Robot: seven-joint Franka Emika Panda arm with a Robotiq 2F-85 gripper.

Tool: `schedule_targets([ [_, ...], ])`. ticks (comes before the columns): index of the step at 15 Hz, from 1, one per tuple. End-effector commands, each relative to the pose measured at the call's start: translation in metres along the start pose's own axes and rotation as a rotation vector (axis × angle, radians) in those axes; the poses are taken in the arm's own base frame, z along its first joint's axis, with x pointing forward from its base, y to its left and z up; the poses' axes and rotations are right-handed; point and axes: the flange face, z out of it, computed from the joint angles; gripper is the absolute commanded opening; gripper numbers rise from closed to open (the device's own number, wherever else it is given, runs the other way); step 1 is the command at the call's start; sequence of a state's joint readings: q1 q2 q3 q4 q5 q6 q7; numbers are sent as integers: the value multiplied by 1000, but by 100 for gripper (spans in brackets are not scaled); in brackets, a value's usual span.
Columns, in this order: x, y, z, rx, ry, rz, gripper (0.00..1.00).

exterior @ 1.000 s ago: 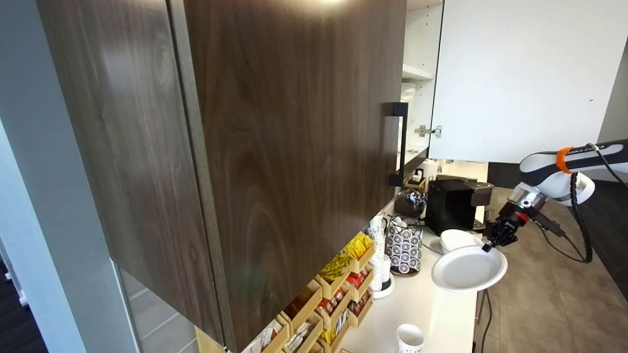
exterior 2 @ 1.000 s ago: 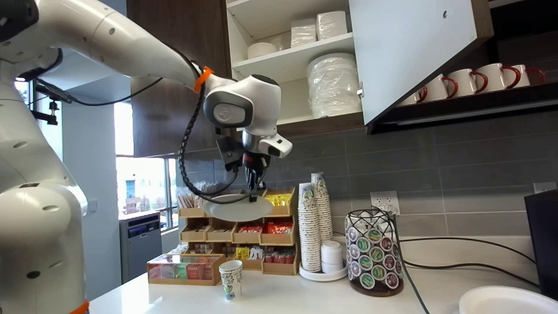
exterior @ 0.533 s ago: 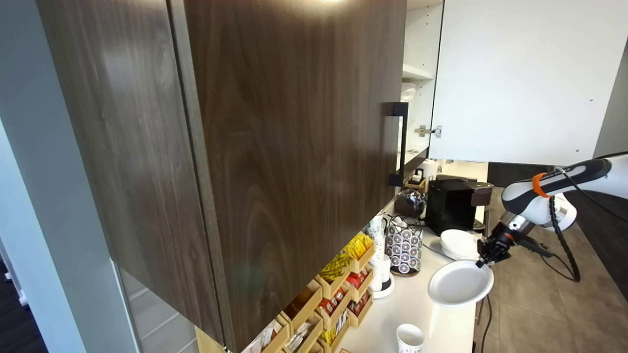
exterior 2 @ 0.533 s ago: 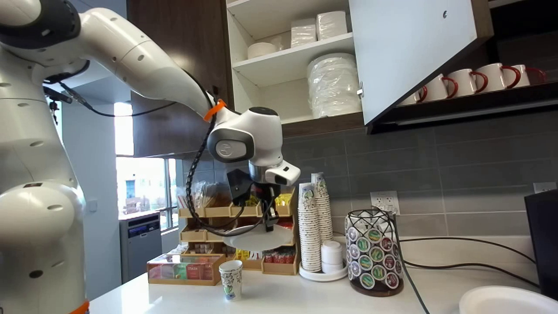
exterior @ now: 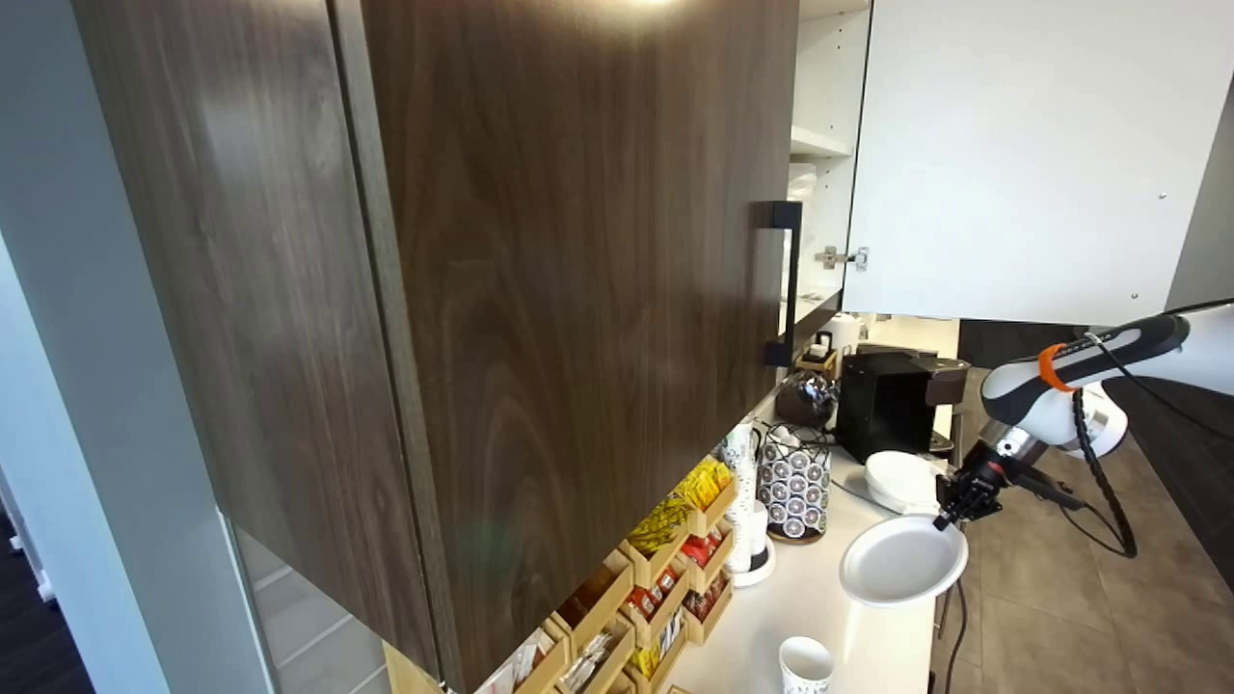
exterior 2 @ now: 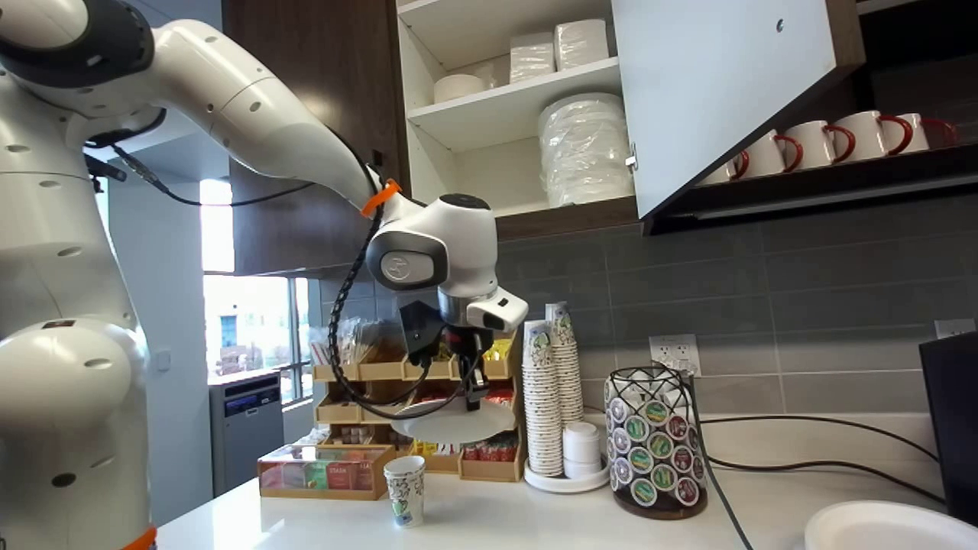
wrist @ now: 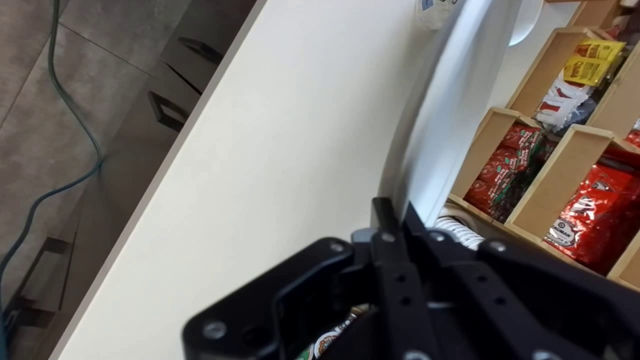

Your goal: Remove the plate from the cupboard on top, put on the cupboard and then lift the cups and put them in the cupboard on top

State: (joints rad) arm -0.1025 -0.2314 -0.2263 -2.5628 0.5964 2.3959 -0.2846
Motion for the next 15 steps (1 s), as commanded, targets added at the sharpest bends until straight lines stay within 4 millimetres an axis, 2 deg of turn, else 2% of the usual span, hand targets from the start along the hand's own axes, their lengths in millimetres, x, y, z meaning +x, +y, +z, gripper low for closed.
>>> schedule_targets([
  [1,2,7,13,16,15,-2,1],
  [5,5,16,36,94,50,-38,1],
  [8,10,26,60,114,74,-44,1],
  [15,15,44,113,74,100,-40,1],
])
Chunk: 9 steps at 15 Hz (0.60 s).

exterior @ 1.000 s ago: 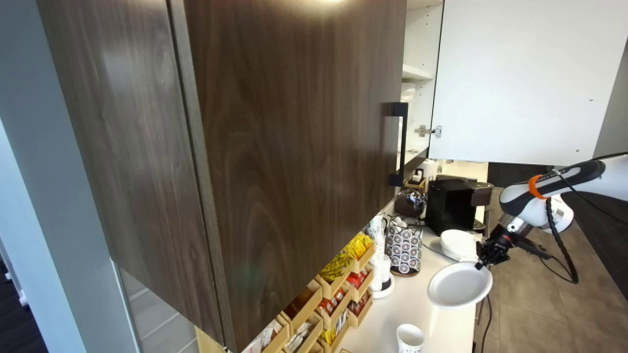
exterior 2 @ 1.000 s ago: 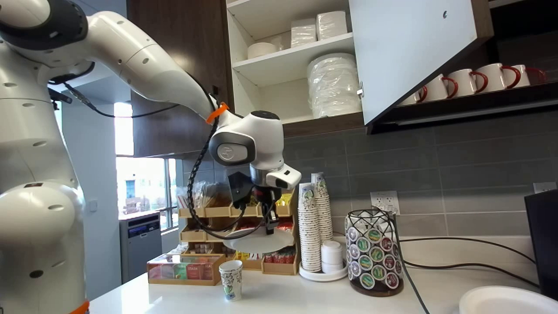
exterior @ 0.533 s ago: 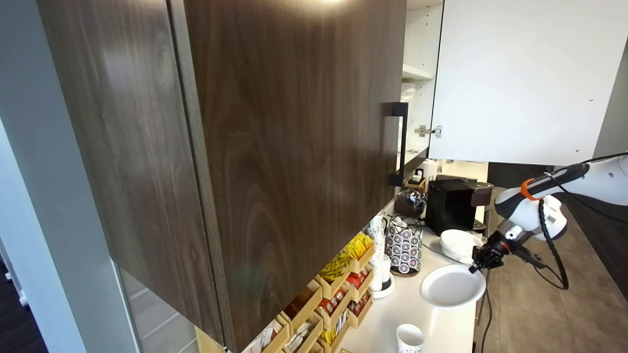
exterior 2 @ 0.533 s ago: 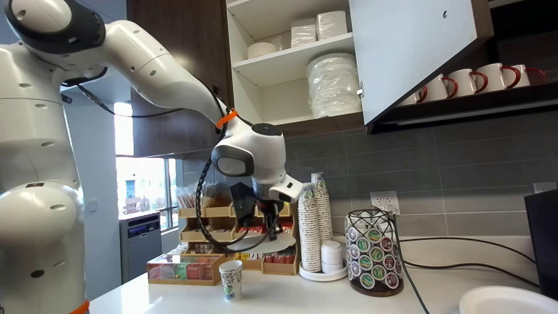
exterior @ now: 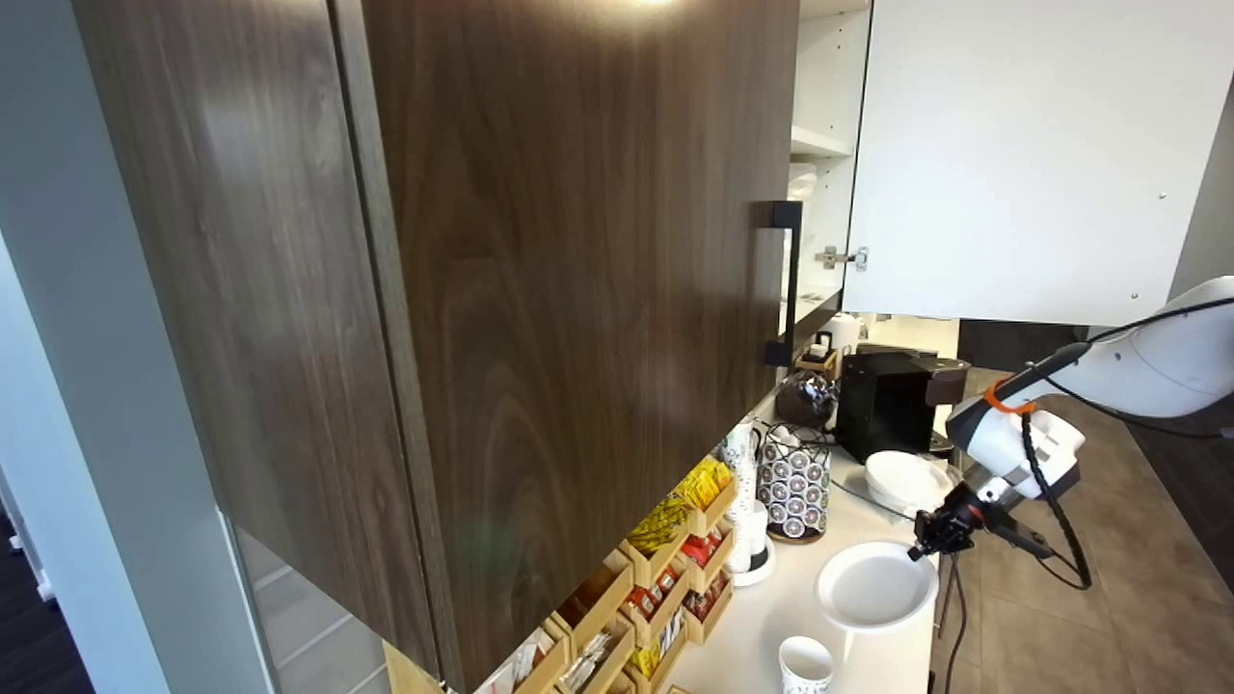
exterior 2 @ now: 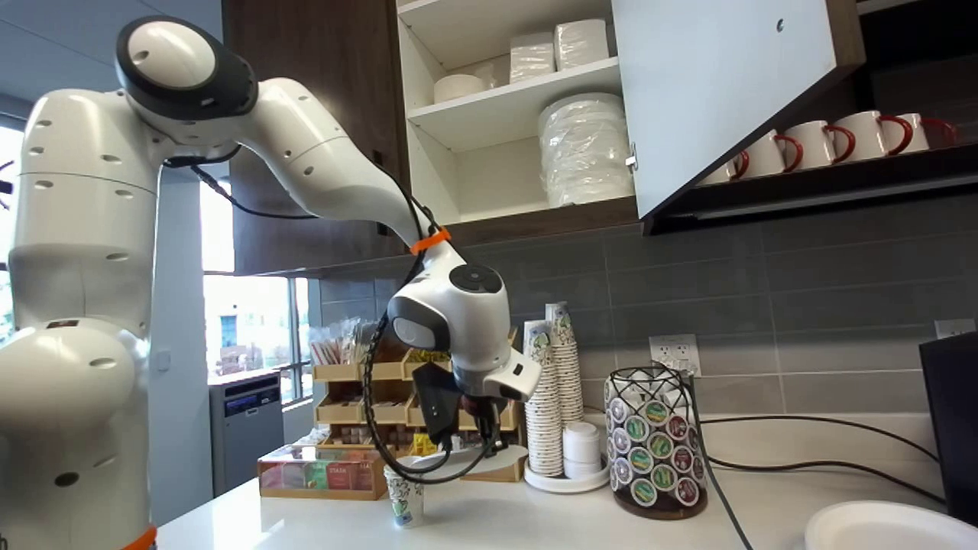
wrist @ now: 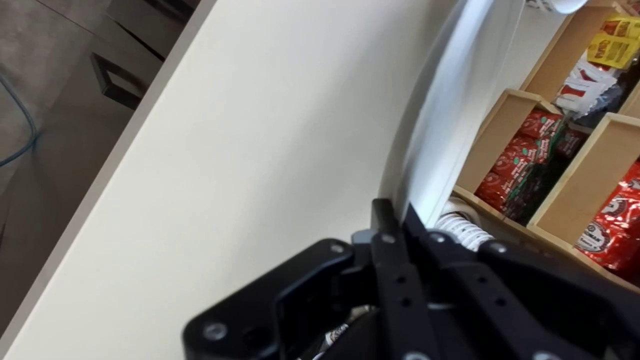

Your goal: Remove the plate from the cupboard on top, put on the cupboard and then lift the cups and put them in the cupboard on top

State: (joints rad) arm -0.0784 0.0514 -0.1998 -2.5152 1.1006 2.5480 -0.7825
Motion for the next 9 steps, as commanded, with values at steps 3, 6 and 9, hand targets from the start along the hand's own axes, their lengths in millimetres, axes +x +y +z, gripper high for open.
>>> schedule_targets([
  [3,8,21,36,-75,77,22,1],
  [6,11,27,49,-80,106,49,1],
  [9,13,29,64,-70,115,67,1],
])
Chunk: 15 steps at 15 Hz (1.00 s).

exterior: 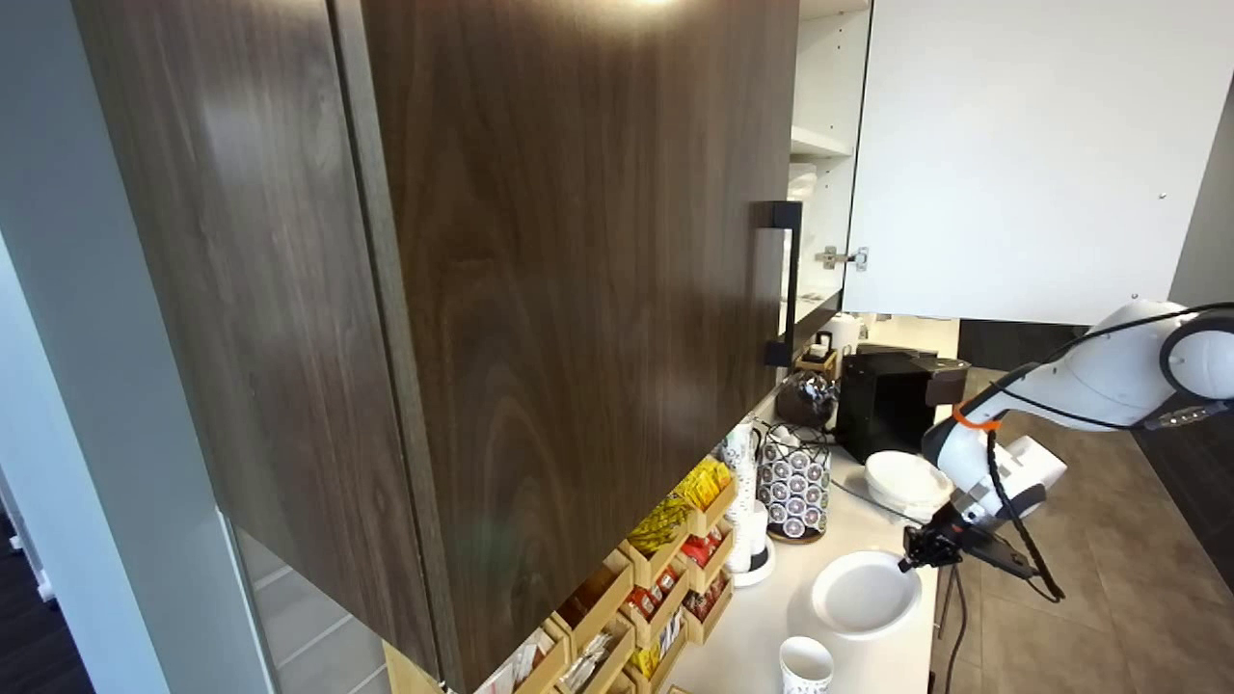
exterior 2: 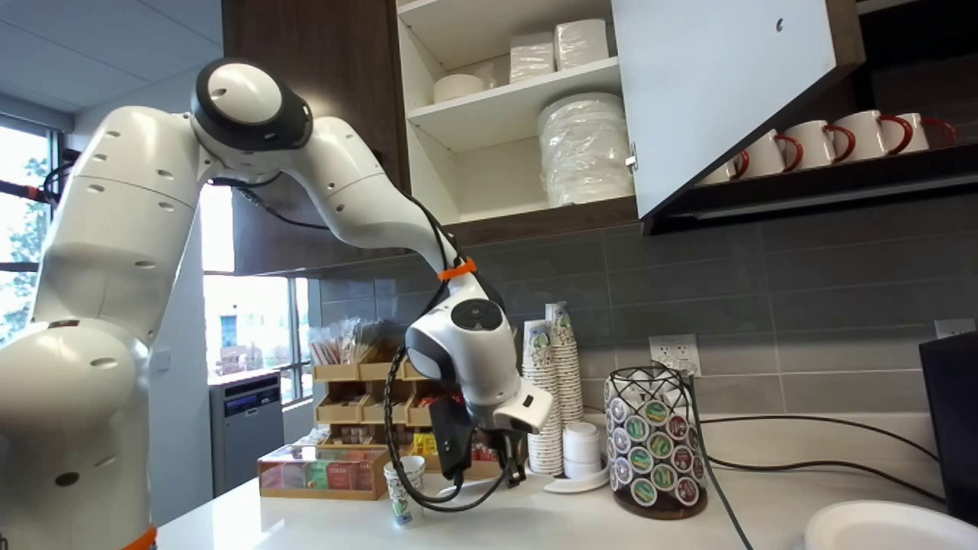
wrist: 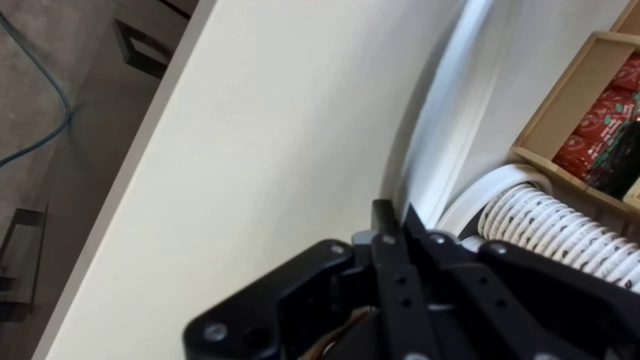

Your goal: Remove the plate from the cupboard on top, put on the cupboard and then lift the cups and put them in the cupboard on top

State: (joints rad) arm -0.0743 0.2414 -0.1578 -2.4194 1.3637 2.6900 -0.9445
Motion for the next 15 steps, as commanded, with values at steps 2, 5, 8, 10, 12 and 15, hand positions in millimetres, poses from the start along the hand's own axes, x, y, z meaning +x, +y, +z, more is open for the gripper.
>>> schedule_targets([
  [2,-2,4,25,-6,14,5,10],
  [5,-3,6,33,-18,6,8,32],
  [8,6,5,26,-56,53,-24,37],
  [10,13,1,16,-96,93,-54,53],
  [12,19,-6,5,-133,131,-77,69],
  [15,17,-32,-8,-138,158,-87,91],
])
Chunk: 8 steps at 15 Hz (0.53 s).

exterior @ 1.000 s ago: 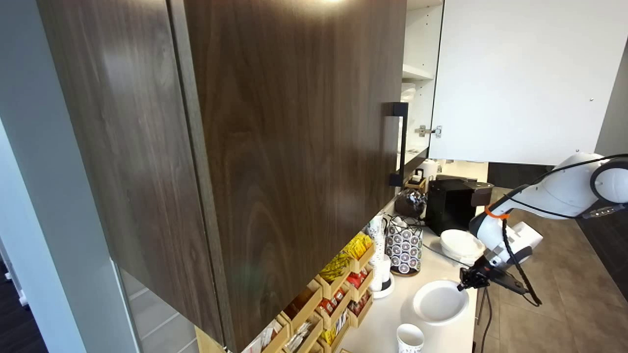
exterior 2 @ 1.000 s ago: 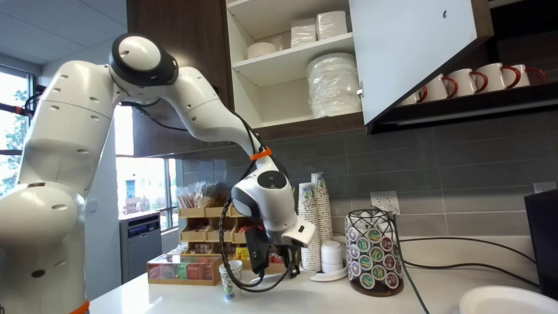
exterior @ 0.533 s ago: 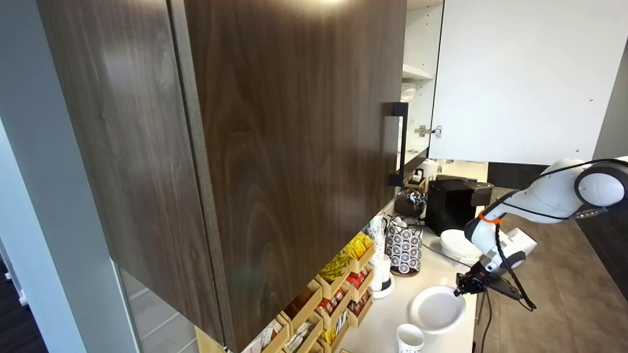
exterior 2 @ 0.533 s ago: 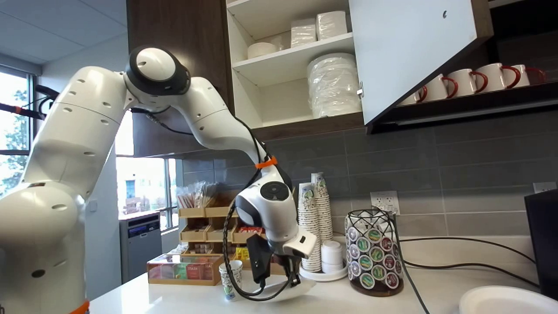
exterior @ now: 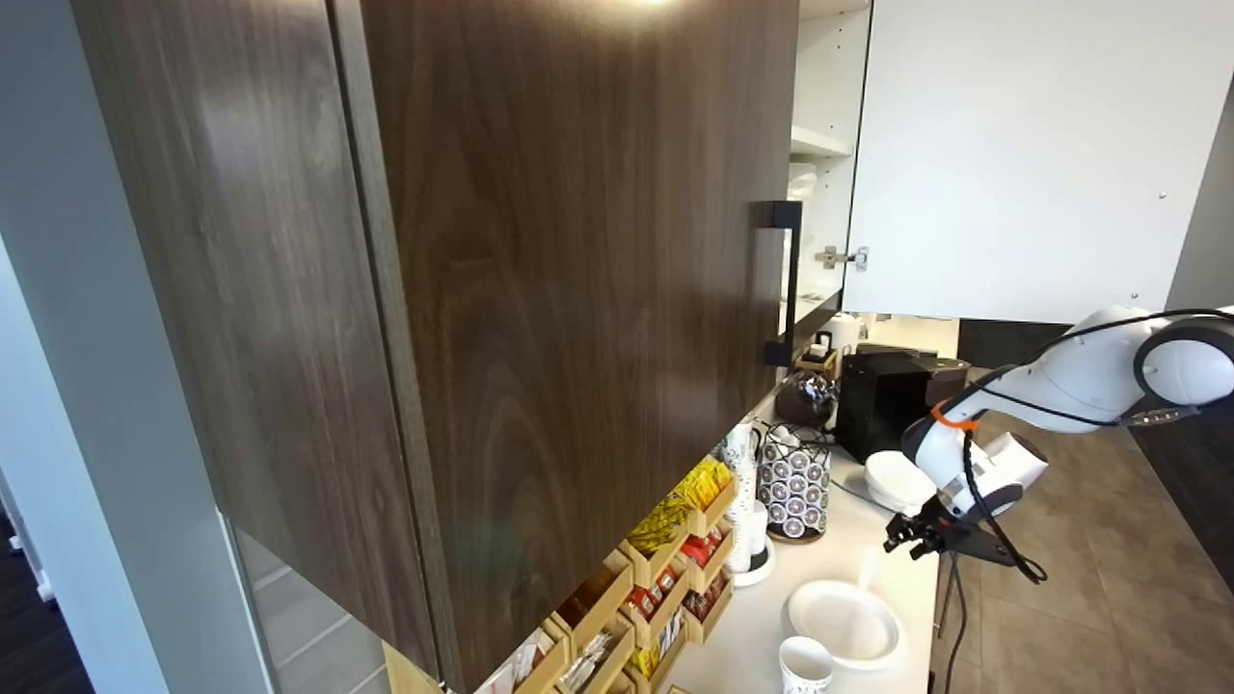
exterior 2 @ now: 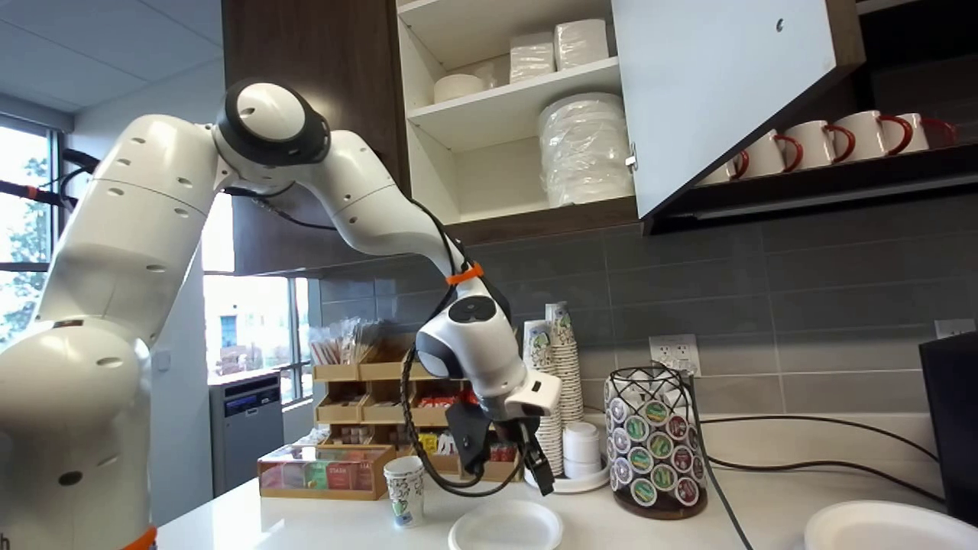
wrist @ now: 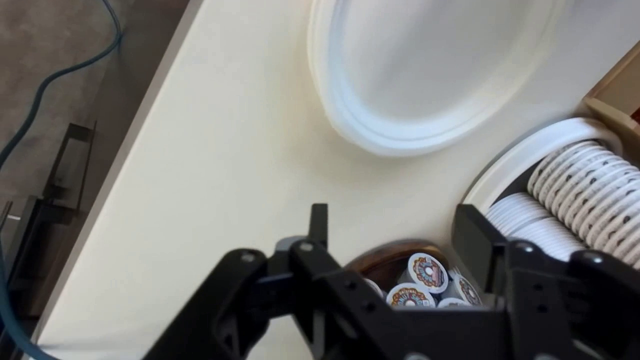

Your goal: Remove the plate from the cupboard on top, put on the cupboard and then lift the cups and put them in the cupboard on top

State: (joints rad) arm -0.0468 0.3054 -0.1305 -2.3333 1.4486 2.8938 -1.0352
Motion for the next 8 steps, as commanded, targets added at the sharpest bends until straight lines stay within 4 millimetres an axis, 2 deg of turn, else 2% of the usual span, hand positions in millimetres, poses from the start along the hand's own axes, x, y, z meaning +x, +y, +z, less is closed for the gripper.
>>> schedule_targets([
  [1,-7,-32,-20,-2,28,-35,98],
  [3,-19,-55,-22,4,10,-88,100],
  [8,-70,-114,-6,-25,-65,-317,100],
])
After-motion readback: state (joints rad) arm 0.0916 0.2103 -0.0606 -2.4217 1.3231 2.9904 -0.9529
